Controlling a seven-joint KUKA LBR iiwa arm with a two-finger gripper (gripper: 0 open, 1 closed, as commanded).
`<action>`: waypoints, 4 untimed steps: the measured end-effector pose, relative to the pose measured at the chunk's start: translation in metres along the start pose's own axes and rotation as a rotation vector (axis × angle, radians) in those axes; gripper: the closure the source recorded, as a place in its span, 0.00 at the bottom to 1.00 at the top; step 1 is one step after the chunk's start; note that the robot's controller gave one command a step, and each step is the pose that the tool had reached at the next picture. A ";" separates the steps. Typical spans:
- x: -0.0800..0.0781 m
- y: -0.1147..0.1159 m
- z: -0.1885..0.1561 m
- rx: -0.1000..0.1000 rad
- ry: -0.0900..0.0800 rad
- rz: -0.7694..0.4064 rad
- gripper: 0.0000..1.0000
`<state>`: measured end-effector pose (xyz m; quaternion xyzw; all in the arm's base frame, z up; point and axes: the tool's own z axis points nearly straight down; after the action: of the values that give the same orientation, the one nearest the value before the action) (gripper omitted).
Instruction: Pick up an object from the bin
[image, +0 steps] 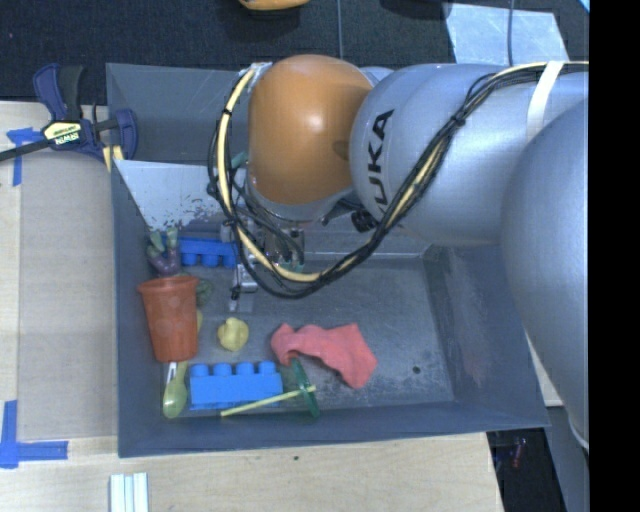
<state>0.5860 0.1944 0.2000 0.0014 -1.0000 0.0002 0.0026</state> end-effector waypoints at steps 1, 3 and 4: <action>-0.002 -0.001 -0.005 -0.002 -0.008 0.003 0.00; 0.011 -0.072 0.040 0.001 -0.004 0.294 0.00; 0.020 -0.088 0.043 -0.001 -0.007 0.110 0.00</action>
Offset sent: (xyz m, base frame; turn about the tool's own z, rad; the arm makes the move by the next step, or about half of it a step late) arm -0.0189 -0.1031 -0.0621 0.4041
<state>0.5662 0.1064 0.1571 -0.0533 -0.9986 0.0000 -0.0008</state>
